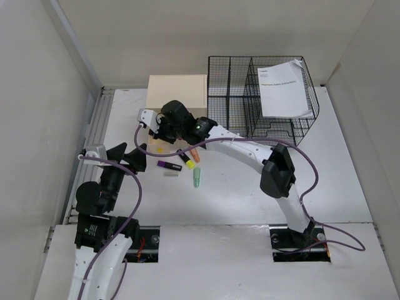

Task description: Organize the desk

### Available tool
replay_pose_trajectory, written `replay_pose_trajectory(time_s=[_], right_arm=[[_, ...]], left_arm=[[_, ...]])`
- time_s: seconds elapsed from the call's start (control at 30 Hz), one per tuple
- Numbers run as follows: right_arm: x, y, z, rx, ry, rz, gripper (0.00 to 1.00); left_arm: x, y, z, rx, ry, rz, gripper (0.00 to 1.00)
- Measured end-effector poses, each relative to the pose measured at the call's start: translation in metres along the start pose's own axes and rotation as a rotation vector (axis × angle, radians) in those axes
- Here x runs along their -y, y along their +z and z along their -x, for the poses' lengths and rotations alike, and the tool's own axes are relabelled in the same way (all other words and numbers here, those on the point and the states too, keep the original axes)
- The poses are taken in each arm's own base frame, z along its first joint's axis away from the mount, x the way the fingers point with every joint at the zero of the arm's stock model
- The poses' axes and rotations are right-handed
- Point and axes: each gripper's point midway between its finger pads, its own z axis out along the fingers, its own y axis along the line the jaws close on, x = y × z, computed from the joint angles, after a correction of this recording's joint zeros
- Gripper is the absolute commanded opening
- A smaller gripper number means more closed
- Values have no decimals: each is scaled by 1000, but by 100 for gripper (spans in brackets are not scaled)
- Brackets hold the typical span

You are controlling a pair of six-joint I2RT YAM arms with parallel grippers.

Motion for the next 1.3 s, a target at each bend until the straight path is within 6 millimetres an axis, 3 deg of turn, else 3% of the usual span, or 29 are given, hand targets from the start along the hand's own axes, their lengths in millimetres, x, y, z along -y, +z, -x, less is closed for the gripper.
replay_pose_trajectory(time_s=[0.03,0.1,0.27,0.33,0.5,0.53,0.7,0.83,0.93,1.1,1.2,1.3], right_arm=[[0,3,-2,-4,5,-4,33],[2,5,-6,-18,22,-15,49],[4,5,-7,-22,33,-31,54],[4,5,-7,-23,40,-33,54],[1,-4,-1,11,68,11,18],[-3,-9,1,24,73,40,16],[-29,-52,3,98,40,226,14],[-53,-75,1,136,-37,372,22],[-71,-71,-20,115,-55,434,29],[-95,-47,-83,-18,3,447,33],[-93,-30,-105,-69,33,397,38],[-87,-16,-112,-81,47,347,42]], left_arm=[[0,0,0,0,0,0,70],[0,0,0,0,0,0,70],[0,0,0,0,0,0,70],[0,0,0,0,0,0,70],[-2,0,1,4,0,10,70],[-2,0,1,6,0,13,70],[-2,-3,5,23,1,15,70],[-2,-3,5,24,1,15,69],[-2,-3,5,26,0,15,69],[-2,-5,7,32,0,12,69],[-2,-5,7,32,0,13,69],[-2,-5,7,33,0,12,69]])
